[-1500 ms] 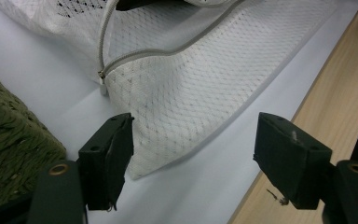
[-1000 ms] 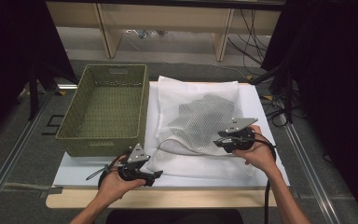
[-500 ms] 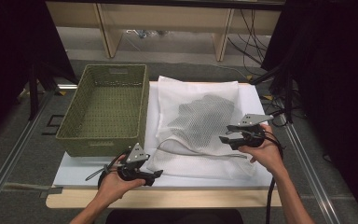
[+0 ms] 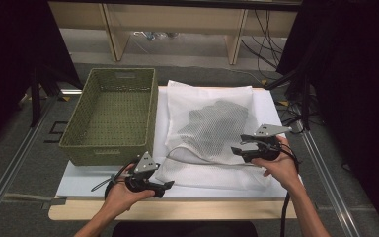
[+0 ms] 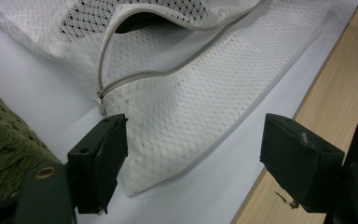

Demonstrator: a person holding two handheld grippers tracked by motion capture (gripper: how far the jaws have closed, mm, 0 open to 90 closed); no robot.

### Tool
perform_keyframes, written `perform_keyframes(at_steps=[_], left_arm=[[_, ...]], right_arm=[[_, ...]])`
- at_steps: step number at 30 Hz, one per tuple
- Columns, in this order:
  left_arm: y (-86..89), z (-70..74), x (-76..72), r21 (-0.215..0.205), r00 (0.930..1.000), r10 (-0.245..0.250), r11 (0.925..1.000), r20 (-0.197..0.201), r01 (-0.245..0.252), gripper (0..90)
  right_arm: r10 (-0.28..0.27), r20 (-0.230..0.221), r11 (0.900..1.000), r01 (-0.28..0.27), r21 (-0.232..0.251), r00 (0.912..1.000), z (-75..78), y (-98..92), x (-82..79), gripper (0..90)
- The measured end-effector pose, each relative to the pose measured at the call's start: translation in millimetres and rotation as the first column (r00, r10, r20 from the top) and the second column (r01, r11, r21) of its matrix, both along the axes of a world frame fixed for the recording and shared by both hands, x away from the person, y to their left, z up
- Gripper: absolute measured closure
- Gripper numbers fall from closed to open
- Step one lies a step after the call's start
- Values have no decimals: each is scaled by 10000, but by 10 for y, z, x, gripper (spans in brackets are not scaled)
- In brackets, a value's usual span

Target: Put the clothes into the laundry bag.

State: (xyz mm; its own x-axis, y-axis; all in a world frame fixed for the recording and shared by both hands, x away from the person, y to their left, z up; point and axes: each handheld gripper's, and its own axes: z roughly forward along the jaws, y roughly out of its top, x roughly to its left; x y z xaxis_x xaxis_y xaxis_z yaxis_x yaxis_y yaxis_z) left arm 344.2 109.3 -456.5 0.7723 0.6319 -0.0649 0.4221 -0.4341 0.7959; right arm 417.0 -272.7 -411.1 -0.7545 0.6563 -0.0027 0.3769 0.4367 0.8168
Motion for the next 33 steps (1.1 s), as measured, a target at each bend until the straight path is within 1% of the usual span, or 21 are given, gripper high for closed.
perform_keyframes(at_steps=[1,3,4,6,7,8,10,12,13,14,16,17,21,22,24,25,26,27,31,32,33], left_arm=[[1,-1,1,50,10000,56,10000,9,-56,224],[12,16,2,147,10000,-83,9999,-54,84,224],[8,14,-3,97,10000,-50,9999,78,49,224],[7,14,-5,70,9999,-20,10000,100,20,223],[2,12,-6,8,9999,21,10000,104,-21,223],[-2,9,-9,-51,9999,133,9999,74,-133,222],[4,16,-11,45,10000,77,10000,61,-77,222],[5,18,-9,100,9999,14,9999,108,-15,222],[8,19,-5,194,9999,-54,9998,148,51,222],[1,16,-10,118,9999,-21,9999,99,20,222],[-1,16,-12,127,9999,-48,9999,103,47,222],[-3,16,-12,120,9999,-58,9999,116,57,222],[-8,13,-18,51,9999,-44,10000,105,44,222],[-5,14,-16,117,9999,-32,9999,135,30,222],[-9,13,-18,48,9999,-45,10000,99,44,221],[-6,12,-15,124,10000,-45,9999,86,44,220],[-19,1,-22,-70,10000,39,10000,-15,-39,218],[-20,-1,-21,-80,10000,-3,10000,-19,3,218],[-25,-2,-17,46,9999,-77,10000,75,76,210],[-25,1,-21,156,9999,-98,9998,77,97,208],[-27,-1,-22,172,10000,-73,9998,14,73,204]], right_arm=[[46,96,10000,-45,-39,9999,-8,4,-1,376],[45,21,10000,-45,24,10000,-19,18,-22,373],[205,168,9998,-204,-40,9996,-30,18,-17,370],[213,114,9998,-213,-1,9997,-50,29,-43,369],[115,-60,9999,-115,20,9999,-59,36,-74,367],[192,147,9998,-192,-63,9997,-69,30,-70,367],[237,-89,9997,-237,40,9997,-96,35,-103,367],[255,62,9997,-255,-7,9997,-116,25,-120,366],[300,-67,9996,-300,0,9995,-127,24,-132,365],[46,-182,10000,-45,31,9998,-133,27,-172,365],[299,-11,9995,-299,-36,9996,-151,12,-168,364],[197,-76,9998,-198,-33,9998,-157,11,-189,364],[309,-184,9995,-310,-27,9994,-177,-9,-231,362],[276,-66,9996,-276,-30,9996,-184,-18,-250,361],[315,-185,9995,-315,-9,9993,-203,-32,-281,360],[314,-84,9995,-314,-51,9995,-214,-44,-297,360],[376,-234,9993,-375,26,9990,-231,-52,-308,359],[292,-117,9996,-293,-20,9995,-243,-66,-326,359],[220,-222,9998,-220,11,9995,-282,-93,-390,355],[225,-14,9997,-225,-77,9997,-286,-103,-389,353],[304,-318,9995,-302,43,9990,-299,-97,-411,351]])
